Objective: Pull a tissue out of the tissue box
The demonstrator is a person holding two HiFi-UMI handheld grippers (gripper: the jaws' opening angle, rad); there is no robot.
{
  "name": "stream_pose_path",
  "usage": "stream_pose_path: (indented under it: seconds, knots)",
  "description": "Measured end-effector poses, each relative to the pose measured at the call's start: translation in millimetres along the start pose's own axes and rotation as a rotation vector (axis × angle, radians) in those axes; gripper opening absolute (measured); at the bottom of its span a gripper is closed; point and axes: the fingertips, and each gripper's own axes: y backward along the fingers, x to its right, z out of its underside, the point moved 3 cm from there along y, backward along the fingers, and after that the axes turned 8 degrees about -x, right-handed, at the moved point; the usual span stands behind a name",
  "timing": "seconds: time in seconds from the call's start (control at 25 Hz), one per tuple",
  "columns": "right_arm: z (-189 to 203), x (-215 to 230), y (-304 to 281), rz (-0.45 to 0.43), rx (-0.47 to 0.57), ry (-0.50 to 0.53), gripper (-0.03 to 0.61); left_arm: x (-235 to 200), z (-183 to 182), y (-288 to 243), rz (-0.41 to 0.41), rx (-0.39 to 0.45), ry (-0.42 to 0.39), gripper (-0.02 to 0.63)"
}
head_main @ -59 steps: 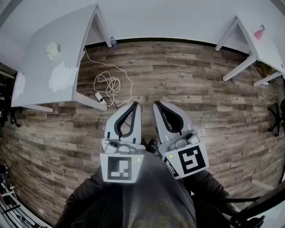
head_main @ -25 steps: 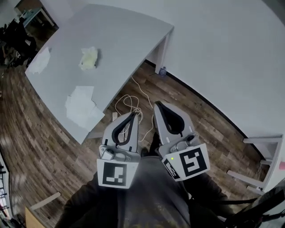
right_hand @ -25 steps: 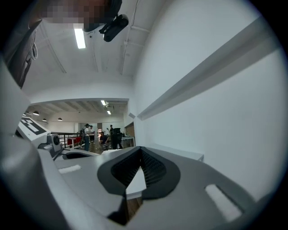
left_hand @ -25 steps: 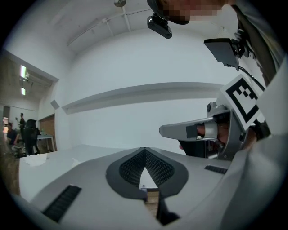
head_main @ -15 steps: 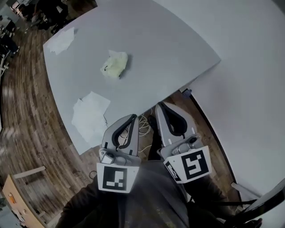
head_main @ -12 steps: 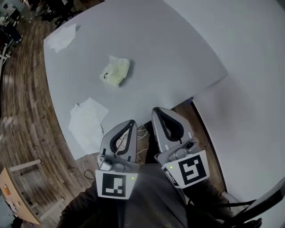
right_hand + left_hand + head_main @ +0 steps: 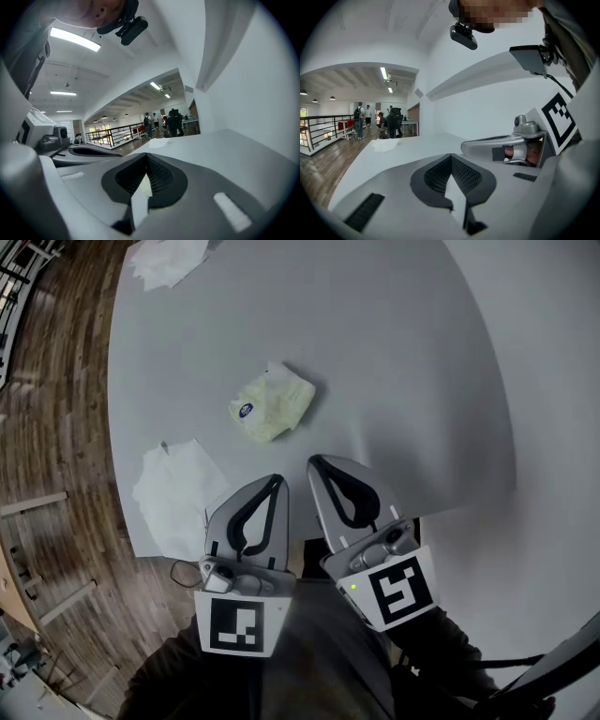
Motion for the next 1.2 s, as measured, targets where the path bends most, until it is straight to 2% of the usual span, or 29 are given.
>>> stream_pose_path:
  seconds: [0.24, 0.44, 0.72, 0.96, 1.04, 1.2]
  knots:
    - [8.0, 14.5, -46.0, -0.101, -0.075, -0.005, 0.002, -26.3, 7.2, -37.0, -0.058, -0.037, 0.069, -0.002]
    - [22.2, 22.9, -76.8, -0.161, -0.143, 0.016, 0.005, -45.9, 27.5, -58.2, -0.085, -0.105, 0.124, -0.002]
    - [41.1, 15.3, -103.5, -0.256, -0.213, 0.093, 0.088, -68.7, 48.5, -67.6, -0.127, -0.137, 0.198, -0.002]
    - [51.4, 10.7, -117.4, -0.269, -0.253, 0.168, 0.200, -81.7, 60.4, -65.2, -0.169, -0.146, 0.244, -0.002]
    - [50.1, 9.6, -120.8, -0.267, -0.246, 0.182, 0.210, -83.5, 62.6, -63.6, -0.180, -0.147, 0.251, -0.002]
    - [47.4, 10.0, -130.5, -0.238, -0.236, 0.146, 0.212, -83.5, 65.7, -60.5, -0.192, -0.156, 0.257, -0.002]
